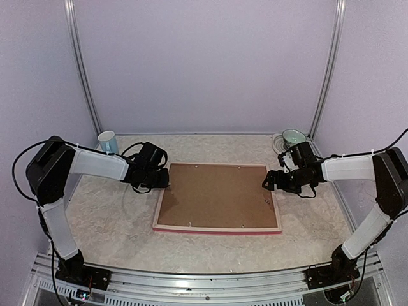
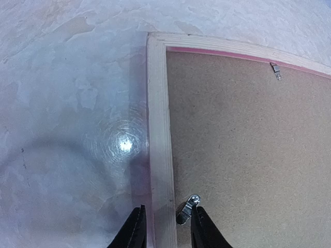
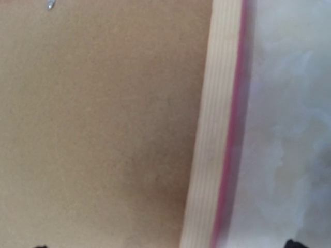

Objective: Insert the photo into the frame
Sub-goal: Press the fastener onto the backboard.

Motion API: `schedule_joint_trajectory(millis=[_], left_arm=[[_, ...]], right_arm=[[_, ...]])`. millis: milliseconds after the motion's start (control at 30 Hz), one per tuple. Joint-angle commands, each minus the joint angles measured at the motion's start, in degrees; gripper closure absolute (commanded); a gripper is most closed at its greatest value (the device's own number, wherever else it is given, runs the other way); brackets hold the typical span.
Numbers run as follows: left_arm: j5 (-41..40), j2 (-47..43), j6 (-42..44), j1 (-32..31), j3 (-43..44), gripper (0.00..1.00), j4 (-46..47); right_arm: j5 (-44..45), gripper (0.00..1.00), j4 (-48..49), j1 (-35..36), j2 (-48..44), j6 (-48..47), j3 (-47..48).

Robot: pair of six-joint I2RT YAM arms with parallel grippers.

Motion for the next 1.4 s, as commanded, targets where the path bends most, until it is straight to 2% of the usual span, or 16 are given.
schedule_joint_trajectory(millis=[0, 300, 700, 767, 967, 1233, 1367], left_arm=[[1.69, -3.00, 0.72, 0.31, -0.60, 0.69, 0.92], [3.42, 0.29, 1.16, 0.21, 0.41, 0.69, -0.20], [-0.84, 4.61, 1.95, -0.50, 1.74, 0.70, -1.82], [-1.30, 5.15, 1.78, -0.54, 1.82, 0.71, -1.73], [-2.04, 6.06, 1.69, -0.52, 1.57, 0.85, -1.34], [-1.71, 5.90, 1.77, -0.50, 1.27, 0.86, -1.19], [-0.68, 4.23, 1.24, -0.42, 0.66, 0.83, -0.73]], right_arm=[[-0.57, 0.01, 0.89, 0.38, 0.90, -0.19, 0.51], [-0.52, 0.01, 1.17, 0.38, 0.69, -0.09, -0.10], [-1.16, 0.01, 2.13, 0.39, 1.02, 0.42, -0.76], [-1.14, 0.01, 2.15, 0.38, 0.86, 0.41, -0.85], [-0.96, 0.01, 2.13, 0.38, 0.81, 0.33, -1.12], [-1.20, 0.01, 2.33, 0.38, 0.91, 0.41, -1.16], [-1.07, 0.01, 2.16, 0.38, 0.69, 0.29, -1.03]])
